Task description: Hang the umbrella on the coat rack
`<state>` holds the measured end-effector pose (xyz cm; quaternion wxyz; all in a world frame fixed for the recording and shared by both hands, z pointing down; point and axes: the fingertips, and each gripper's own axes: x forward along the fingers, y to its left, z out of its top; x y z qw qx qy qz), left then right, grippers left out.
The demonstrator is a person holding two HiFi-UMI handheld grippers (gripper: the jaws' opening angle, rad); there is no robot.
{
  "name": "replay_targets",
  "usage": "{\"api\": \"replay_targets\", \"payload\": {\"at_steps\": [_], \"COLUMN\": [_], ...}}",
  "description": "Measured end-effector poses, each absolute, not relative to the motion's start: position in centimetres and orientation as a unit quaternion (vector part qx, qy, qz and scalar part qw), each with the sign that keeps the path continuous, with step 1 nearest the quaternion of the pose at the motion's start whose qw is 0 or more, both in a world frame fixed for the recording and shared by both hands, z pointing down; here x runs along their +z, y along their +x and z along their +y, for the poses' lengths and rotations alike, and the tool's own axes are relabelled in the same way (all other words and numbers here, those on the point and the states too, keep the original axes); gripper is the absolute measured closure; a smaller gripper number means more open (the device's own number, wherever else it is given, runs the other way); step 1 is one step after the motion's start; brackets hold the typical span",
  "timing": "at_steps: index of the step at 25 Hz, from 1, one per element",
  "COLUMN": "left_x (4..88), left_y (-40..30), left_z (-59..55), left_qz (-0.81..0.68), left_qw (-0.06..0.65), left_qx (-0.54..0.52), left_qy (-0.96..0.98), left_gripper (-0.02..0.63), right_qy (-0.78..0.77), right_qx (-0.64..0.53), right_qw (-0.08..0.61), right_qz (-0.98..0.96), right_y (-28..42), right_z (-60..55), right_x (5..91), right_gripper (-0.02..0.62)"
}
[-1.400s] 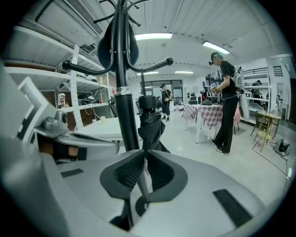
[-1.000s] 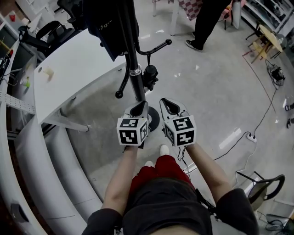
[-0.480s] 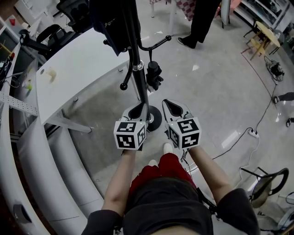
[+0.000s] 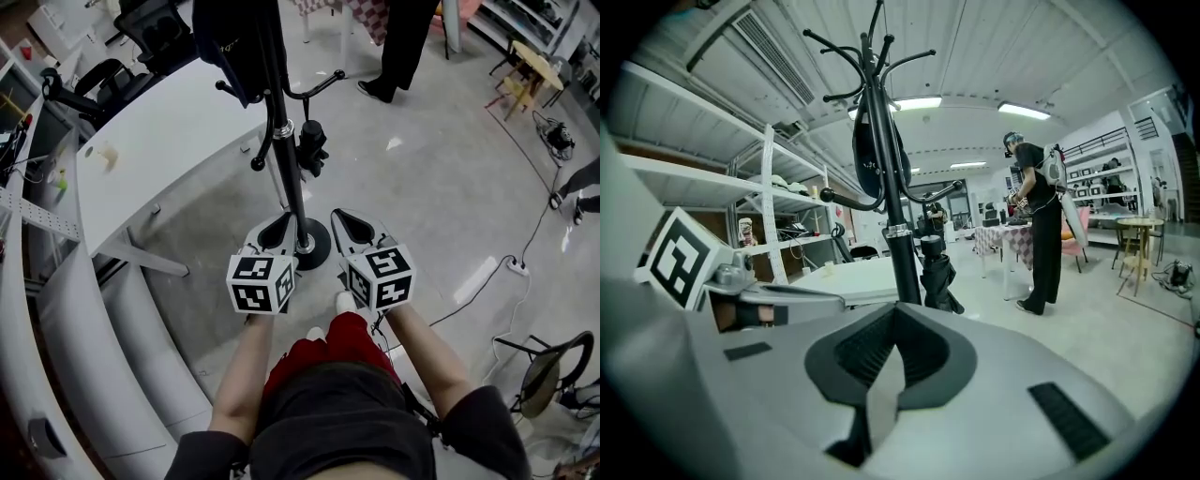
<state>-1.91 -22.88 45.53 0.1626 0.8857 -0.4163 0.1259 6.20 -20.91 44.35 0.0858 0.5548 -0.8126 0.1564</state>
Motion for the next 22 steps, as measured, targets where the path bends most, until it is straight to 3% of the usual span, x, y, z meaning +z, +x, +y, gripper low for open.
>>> {"api": "replay_targets", "payload": {"at_steps": [22], "left_x": [42.0], "left_y": [-4.8], "left_z": [-17.3], "left_qz": [-0.398], "left_qw": [0.12], "left_qx": [0.12], "left_qy": [0.901], "left_gripper": [0.594], "right_qy": [0.563], "right_qx": [0.143], "right_qw": [0.083], "right_qz": [-0.81], "right_y": [3.8], "right_z": [-14.3], "right_x": [42.6], "right_gripper": [0.577]}}
